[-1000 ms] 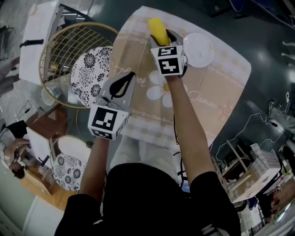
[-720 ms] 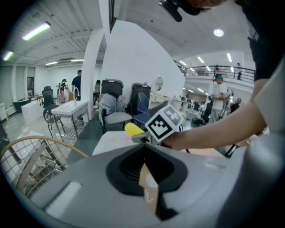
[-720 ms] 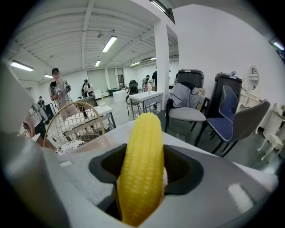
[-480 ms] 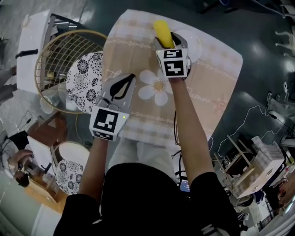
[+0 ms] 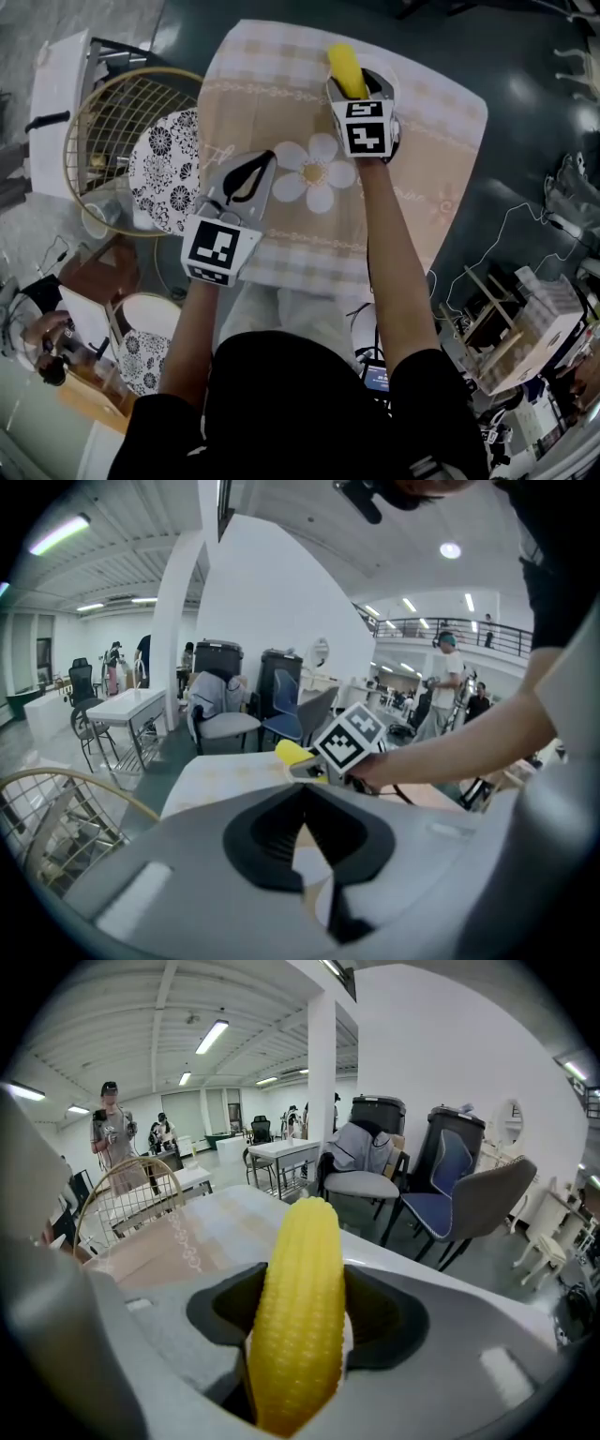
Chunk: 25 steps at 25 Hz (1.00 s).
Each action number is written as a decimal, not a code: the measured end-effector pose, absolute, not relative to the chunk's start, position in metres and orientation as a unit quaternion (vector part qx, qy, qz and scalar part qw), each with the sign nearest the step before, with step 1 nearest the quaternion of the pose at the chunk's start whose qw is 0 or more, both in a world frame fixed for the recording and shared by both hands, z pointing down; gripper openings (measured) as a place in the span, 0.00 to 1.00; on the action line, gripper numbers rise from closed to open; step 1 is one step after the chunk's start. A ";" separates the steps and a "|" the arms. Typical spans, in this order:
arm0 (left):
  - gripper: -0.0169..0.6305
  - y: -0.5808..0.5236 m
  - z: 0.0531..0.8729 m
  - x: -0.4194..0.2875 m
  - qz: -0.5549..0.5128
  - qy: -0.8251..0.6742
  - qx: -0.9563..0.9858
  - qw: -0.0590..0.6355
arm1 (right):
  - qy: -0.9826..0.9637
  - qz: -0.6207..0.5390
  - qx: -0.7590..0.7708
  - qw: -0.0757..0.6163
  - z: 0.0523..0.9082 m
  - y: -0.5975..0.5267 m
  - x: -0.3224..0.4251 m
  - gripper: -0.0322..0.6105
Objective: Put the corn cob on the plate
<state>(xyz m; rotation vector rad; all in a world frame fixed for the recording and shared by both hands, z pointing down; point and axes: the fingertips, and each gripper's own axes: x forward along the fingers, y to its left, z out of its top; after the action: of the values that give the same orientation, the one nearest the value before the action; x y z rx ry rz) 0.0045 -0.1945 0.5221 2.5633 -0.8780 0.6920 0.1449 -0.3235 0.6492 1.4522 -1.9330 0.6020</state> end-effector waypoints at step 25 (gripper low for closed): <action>0.03 -0.205 0.526 0.010 0.248 -0.302 0.904 0.173 | -0.716 0.245 0.562 0.333 0.667 -0.317 0.163 0.45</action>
<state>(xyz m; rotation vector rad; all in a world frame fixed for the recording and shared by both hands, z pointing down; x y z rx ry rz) 0.0104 -0.2054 0.5261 2.5652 -0.8562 0.7031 0.1635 -0.3167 0.6672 1.4676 -1.8705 0.6399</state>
